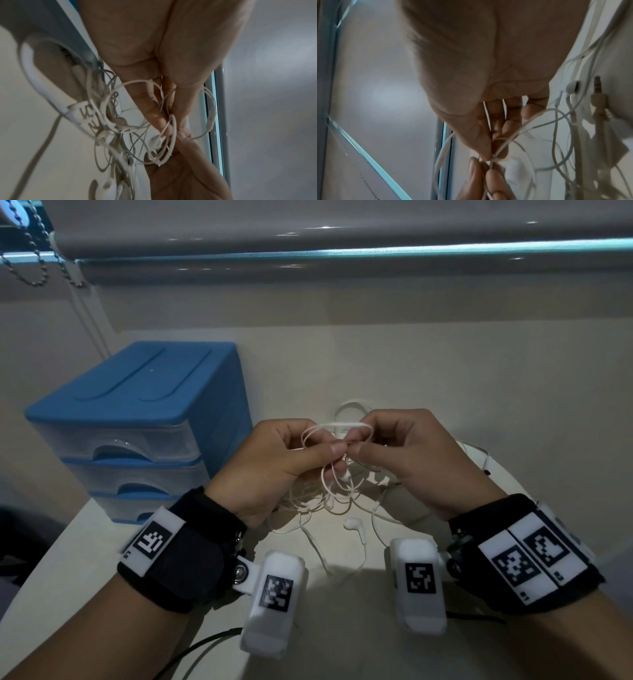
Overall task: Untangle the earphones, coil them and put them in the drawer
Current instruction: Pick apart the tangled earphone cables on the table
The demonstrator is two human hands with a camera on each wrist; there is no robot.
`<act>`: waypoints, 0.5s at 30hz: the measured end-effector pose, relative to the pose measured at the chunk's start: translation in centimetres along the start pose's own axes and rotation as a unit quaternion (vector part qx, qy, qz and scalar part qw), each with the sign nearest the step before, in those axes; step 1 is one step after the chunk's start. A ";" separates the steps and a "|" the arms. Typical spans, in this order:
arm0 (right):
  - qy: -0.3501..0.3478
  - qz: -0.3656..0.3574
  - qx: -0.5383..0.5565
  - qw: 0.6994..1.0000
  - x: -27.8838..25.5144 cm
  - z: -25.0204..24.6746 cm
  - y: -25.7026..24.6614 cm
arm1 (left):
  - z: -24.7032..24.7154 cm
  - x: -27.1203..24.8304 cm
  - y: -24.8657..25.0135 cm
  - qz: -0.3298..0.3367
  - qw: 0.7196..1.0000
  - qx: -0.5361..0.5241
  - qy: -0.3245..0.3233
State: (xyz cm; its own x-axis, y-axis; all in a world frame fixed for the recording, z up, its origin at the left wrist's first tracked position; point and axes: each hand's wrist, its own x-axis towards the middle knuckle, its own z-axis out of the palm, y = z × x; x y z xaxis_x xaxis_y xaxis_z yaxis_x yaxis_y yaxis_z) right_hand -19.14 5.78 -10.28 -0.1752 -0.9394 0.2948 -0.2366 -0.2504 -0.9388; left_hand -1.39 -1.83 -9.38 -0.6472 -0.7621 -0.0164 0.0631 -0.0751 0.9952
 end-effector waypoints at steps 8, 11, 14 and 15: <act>-0.039 0.000 0.020 0.999 -0.1 -0.3 -0.7 | -0.1 0.3 0.3 0.036 0.997 -0.009 0.062; -0.051 0.006 0.004 0.999 -0.3 -0.3 -1.2 | 0.0 0.4 0.2 0.071 0.995 -0.001 0.069; -0.021 0.016 0.032 0.999 0.0 -0.2 -1.1 | 0.1 0.3 0.2 0.082 0.995 0.018 0.054; -0.006 0.019 0.047 0.999 0.1 -0.1 -1.0 | 0.1 0.3 0.2 0.081 0.995 0.021 0.049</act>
State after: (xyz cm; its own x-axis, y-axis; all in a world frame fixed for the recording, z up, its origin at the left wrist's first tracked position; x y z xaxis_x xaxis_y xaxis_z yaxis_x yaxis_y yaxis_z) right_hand -19.02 5.93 -9.27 -0.1705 -0.9512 0.2573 -0.1394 -0.2353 -0.9619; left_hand -1.64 -1.96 -9.20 -0.5546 -0.8208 0.1367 0.1272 0.0788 0.9887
